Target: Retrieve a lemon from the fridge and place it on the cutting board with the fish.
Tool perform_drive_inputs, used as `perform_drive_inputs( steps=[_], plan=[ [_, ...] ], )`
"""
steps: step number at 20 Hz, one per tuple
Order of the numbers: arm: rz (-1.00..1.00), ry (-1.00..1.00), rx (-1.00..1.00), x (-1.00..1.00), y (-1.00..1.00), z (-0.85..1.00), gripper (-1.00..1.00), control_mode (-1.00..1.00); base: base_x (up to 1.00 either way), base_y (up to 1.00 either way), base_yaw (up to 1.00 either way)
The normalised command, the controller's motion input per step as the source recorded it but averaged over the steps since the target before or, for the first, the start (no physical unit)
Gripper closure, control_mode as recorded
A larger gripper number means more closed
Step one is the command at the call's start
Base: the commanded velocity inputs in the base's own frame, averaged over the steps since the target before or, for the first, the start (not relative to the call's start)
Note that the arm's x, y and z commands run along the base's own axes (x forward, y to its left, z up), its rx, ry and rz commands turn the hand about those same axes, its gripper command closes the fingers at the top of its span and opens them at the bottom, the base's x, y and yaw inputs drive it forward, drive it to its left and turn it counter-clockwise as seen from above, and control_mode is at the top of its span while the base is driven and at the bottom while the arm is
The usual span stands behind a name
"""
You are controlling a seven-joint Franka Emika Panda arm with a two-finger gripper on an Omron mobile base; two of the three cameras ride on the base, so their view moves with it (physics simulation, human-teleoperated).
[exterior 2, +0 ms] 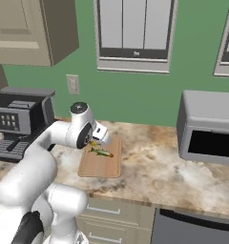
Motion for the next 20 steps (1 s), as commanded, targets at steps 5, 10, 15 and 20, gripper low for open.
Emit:
perform_drive_inputs(
  steps=[5,10,15,20],
  plan=[
    [0.00,0.00,0.00,0.90,-0.01,-0.34,1.00,-1.00,0.00,0.00,0.00],
    [0.00,0.00,0.00,0.61,0.00,-0.48,1.00,-1.00,0.00,0.00,0.00],
    [0.00,0.01,0.00,0.47,-0.07,-0.47,1.00,-1.00,0.00,0.00,0.00],
    [0.00,0.02,0.00,0.52,-0.16,-0.23,1.00,-1.00,0.00,0.00,0.00]
  ],
)
